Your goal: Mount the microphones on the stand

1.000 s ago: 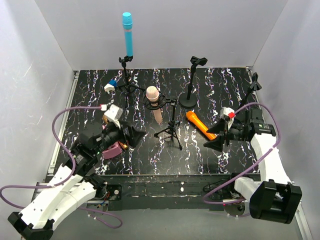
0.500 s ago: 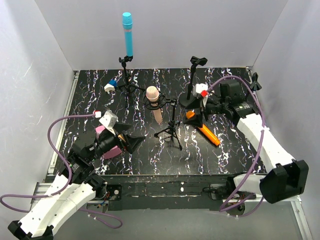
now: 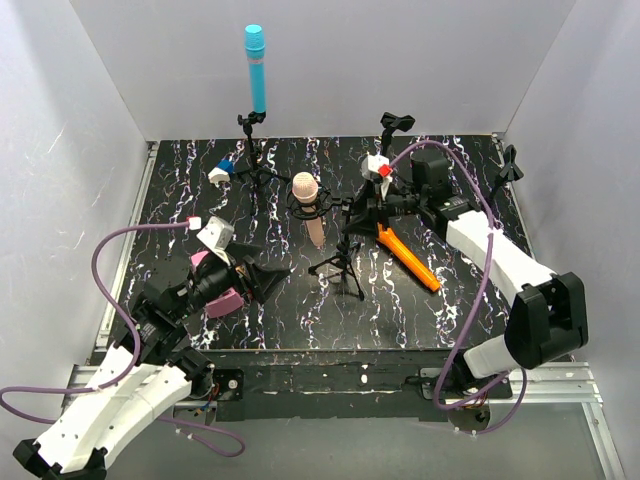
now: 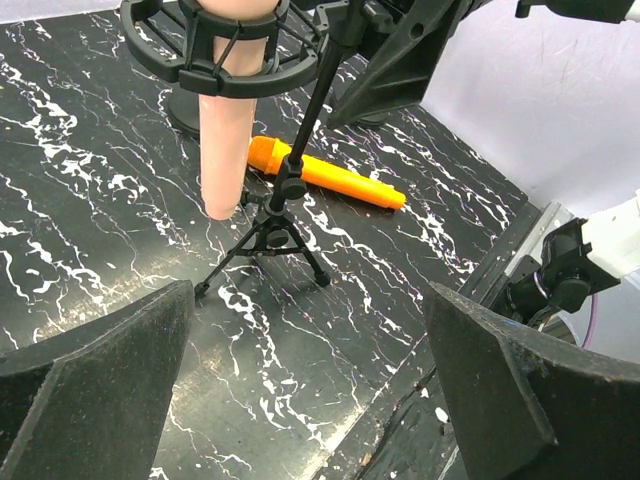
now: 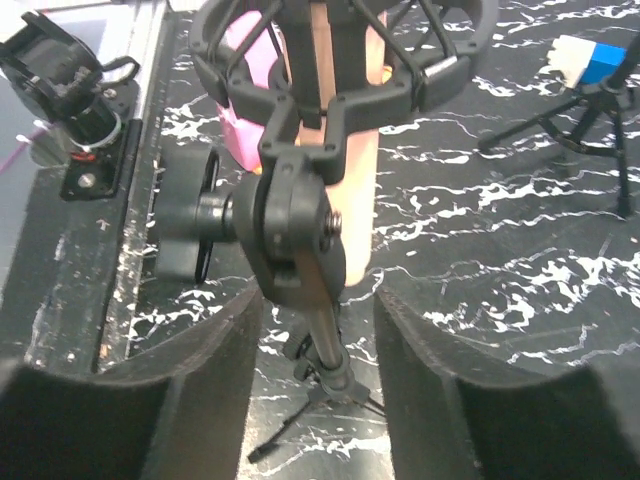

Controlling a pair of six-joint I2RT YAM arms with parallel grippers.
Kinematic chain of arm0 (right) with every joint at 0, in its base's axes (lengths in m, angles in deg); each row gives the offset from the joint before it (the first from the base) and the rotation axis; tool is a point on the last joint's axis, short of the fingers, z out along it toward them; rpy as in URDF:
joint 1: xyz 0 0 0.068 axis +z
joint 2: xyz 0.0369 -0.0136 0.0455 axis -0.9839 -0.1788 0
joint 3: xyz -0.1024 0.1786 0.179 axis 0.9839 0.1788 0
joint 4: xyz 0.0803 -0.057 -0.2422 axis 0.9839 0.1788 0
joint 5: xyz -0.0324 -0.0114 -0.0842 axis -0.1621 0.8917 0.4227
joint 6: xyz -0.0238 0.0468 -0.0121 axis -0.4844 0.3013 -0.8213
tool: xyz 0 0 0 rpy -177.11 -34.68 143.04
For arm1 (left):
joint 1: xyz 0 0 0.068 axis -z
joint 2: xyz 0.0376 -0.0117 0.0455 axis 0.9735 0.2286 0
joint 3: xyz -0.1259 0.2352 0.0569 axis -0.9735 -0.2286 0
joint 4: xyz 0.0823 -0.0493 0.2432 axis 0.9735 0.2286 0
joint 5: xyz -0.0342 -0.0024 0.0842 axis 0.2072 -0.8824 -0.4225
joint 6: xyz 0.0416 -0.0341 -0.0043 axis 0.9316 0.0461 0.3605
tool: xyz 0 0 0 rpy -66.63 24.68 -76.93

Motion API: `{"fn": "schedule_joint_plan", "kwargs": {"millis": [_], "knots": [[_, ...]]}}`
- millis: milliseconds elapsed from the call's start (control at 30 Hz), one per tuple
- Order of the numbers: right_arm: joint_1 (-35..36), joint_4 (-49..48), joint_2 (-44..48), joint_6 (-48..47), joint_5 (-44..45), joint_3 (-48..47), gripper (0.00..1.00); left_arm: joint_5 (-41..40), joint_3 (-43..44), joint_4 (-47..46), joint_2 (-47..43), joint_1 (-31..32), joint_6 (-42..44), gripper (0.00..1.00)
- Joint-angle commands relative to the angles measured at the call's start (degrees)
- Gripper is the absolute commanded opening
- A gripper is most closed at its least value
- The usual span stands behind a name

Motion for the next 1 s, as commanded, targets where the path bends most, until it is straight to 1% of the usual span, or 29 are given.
{"fn": "schedule_joint_plan", "kwargs": {"millis": [0,33,67,100,133,167,267,333,400,467,533,700,833,967], "knots": [[0.9,-6.3,-2.7,4.1,-5.0,-3.4,0.47,-1.0,2.6,1.7,0.7,-0.2,0.1,0.98],[0.9,-8.1,-3.4,4.3,-5.7,-3.7,0.39,-1.1,2.8,1.8,0.8,-0.1,0.2,0.98],[0.9,-8.1,-4.2,4.4,-6.4,-4.2,0.28,-1.2,2.9,2.0,1.0,-0.1,0.4,0.98],[0.9,-8.1,-4.8,4.5,-7.1,-4.9,0.14,-1.3,3.2,2.3,1.1,-0.1,0.5,0.98],[0.9,-8.2,-5.6,4.6,-7.6,-5.6,0.04,-1.5,3.4,2.5,1.1,-0.1,0.6,0.98],[0.9,-8.7,-6.0,4.6,-7.8,-6.2,0.01,-1.6,3.5,2.5,1.0,-0.1,0.7,0.98],[0.9,-11.2,-7.9,5.7,-7.2,-9.2,0.01,-1.7,3.8,2.6,1.1,-0.2,1.0,0.98],[0.9,-8.1,-11.2,4.6,-6.1,-15.3,0.01,-1.7,4.1,2.8,1.4,-0.1,1.2,0.98],[1.0,-7.6,-14.7,4.2,-4.8,-21.4,0.01,-1.8,4.7,3.4,1.9,-0.1,1.8,0.98],[0.9,-7.0,-18.5,4.3,-2.2,-29.5,0.01,-2.1,5.6,4.4,2.3,-0.1,2.1,0.98],[0.7,-7.1,-22.2,4.9,1.4,-35.3,0.01,-2.5,6.3,5.1,2.7,-0.1,2.5,0.98],[0.0,-10.5,-30.4,7.2,11.5,-46.7,0.01,-3.7,7.1,6.1,3.4,-0.2,3.4,0.98],[0.0,-15.8,-35.6,9.6,18.1,-49.9,0.01,-3.7,7.6,6.3,4.4,-0.1,4.5,0.98],[0.0,-21.3,-38.1,10.4,21.8,-47.3,0.01,-3.9,8.1,6.4,5.2,-0.1,4.8,0.98]]}}
